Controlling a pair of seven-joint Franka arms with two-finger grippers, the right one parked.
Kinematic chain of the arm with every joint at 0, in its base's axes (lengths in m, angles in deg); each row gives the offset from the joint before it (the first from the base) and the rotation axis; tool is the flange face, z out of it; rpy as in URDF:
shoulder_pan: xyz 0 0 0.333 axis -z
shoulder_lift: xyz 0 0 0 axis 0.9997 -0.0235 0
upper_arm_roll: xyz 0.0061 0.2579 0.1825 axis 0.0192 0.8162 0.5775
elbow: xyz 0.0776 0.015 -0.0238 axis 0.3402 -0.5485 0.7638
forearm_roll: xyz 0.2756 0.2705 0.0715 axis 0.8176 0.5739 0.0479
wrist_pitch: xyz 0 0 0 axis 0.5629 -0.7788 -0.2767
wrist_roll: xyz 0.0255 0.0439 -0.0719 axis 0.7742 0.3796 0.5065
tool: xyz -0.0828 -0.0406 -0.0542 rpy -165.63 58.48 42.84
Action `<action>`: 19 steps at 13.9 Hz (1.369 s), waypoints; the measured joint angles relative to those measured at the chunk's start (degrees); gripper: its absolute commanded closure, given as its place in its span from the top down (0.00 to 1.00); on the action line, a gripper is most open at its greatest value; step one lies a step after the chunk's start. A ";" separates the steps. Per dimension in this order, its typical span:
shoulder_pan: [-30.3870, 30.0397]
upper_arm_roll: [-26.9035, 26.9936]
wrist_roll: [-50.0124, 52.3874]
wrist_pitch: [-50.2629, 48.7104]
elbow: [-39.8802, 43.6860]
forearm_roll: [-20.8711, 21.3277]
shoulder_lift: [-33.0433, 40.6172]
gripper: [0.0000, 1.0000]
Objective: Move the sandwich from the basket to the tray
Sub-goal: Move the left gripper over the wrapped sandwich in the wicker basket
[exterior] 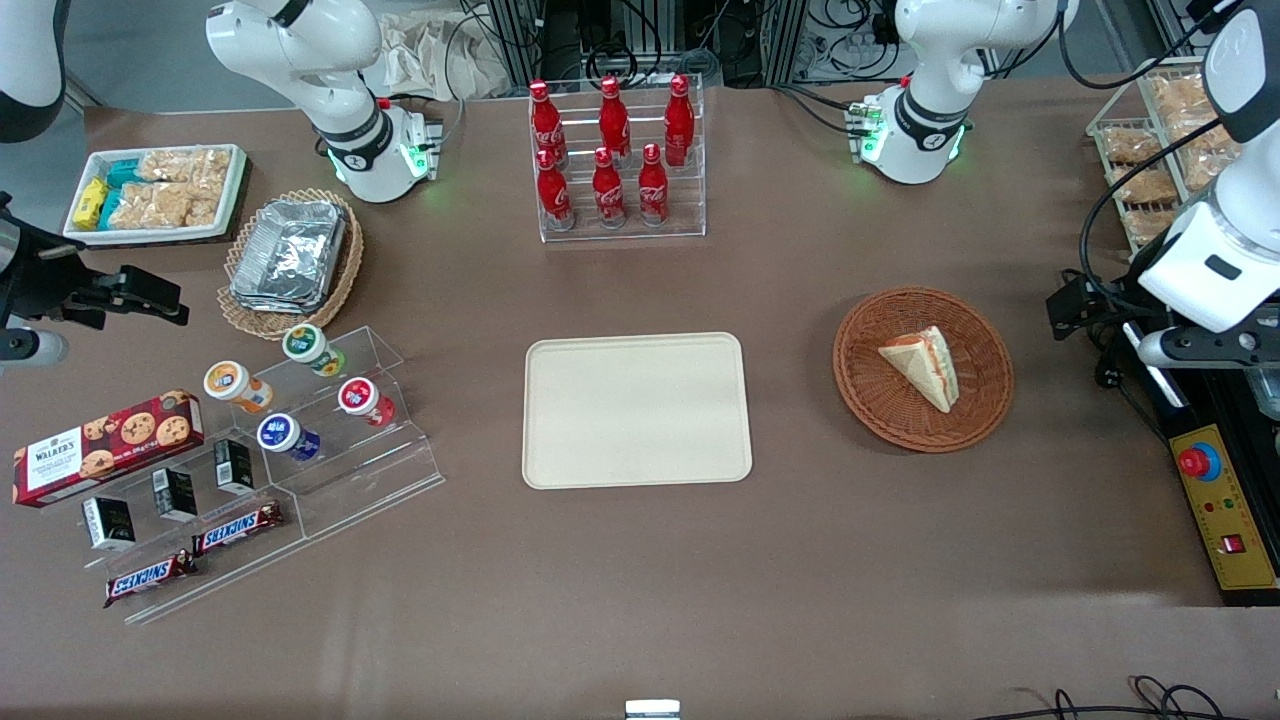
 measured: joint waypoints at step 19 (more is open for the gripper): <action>0.10 -0.06 47.59 25.30 -40.30 -1.50 11.24 1.00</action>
